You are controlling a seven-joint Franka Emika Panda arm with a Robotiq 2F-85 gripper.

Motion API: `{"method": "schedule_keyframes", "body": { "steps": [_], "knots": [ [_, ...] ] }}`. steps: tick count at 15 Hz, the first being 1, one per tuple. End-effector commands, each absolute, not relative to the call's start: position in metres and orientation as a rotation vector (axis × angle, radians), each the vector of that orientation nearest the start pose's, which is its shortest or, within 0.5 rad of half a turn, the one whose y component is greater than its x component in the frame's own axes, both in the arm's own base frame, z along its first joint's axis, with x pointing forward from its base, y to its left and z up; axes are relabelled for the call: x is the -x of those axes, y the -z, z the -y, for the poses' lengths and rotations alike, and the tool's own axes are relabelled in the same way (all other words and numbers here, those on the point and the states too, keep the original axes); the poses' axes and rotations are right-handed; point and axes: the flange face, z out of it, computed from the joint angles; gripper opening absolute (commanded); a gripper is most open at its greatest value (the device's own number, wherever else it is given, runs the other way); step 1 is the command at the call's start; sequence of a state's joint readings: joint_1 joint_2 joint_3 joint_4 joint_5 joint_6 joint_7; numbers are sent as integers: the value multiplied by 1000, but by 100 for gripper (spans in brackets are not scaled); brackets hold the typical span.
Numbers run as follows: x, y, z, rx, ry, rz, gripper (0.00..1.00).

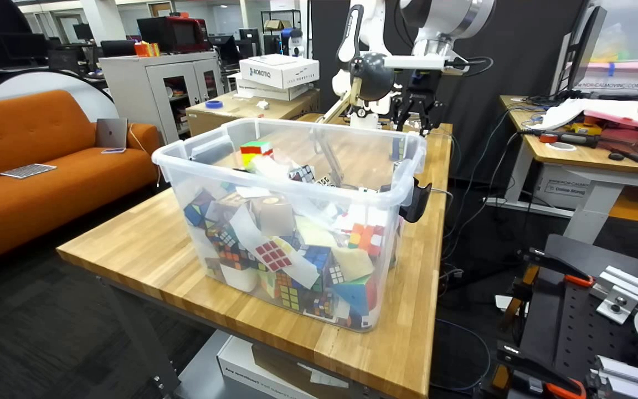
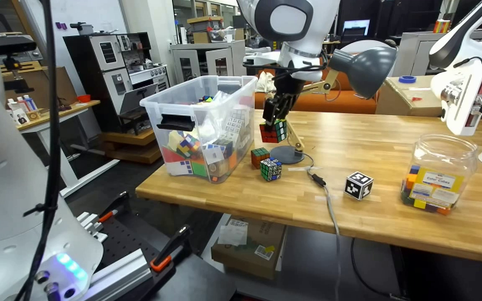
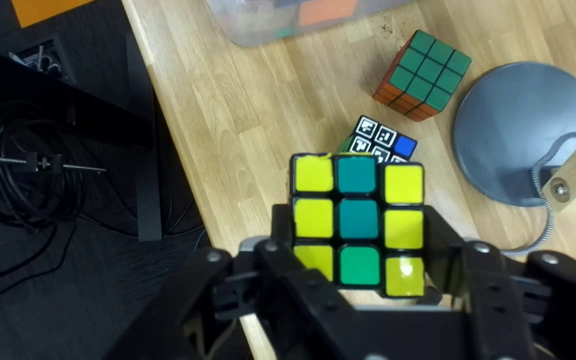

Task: Remove one Rubik's cube from the container on the left and put it on the table

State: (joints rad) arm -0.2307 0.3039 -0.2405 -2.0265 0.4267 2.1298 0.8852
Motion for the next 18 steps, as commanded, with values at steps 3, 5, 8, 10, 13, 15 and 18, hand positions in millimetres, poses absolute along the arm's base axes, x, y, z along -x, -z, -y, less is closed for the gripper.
{"method": "schedule_keyframes", "body": {
  "steps": [3, 5, 8, 10, 13, 15, 18],
  "knots": [
    [-524, -235, 286, 1792, -449, -2199, 37],
    [-524, -213, 294, 1708, -497, -2216, 37],
    [-528, -191, 299, 1617, -516, -2235, 37],
    [-529, -178, 300, 1568, -523, -2244, 37],
    [-531, -162, 299, 1523, -527, -2259, 37],
    [-532, -151, 297, 1500, -535, -2270, 37],
    [-529, -135, 295, 1478, -550, -2290, 37]
  ]
}}
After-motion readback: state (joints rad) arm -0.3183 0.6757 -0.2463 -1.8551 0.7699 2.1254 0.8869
